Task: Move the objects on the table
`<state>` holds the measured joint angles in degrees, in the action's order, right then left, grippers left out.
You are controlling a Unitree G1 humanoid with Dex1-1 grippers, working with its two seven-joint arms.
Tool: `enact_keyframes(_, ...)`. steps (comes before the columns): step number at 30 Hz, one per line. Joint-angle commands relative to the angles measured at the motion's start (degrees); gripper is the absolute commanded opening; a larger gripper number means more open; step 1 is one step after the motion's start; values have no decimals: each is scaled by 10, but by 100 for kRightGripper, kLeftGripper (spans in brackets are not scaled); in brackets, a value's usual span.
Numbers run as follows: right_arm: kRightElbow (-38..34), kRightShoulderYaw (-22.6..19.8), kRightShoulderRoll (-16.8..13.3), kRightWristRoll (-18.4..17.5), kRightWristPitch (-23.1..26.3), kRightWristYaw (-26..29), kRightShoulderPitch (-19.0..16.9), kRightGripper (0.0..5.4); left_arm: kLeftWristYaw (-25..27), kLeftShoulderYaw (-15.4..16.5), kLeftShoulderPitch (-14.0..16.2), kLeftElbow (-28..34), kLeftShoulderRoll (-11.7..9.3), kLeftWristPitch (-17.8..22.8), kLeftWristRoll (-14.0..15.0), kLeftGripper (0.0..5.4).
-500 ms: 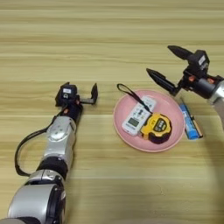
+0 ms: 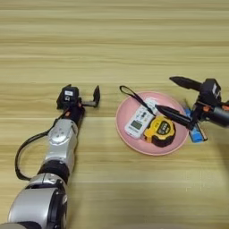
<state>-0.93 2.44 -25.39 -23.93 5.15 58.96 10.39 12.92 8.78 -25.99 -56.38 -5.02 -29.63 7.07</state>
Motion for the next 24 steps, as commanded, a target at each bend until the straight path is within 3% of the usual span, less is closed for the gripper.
enact_keyframes(1,-17,19,-31,14,8,26,-31,538,-2,1,-5,-4,3,1,-1,540)
enact_keyframes(10,5,43,-47,66,-2,17,-47,538,-1,1,-6,-5,4,0,-1,540)
enact_keyframes(24,56,74,-24,125,-7,-27,-27,538,-1,1,-7,-2,6,-3,0,540)
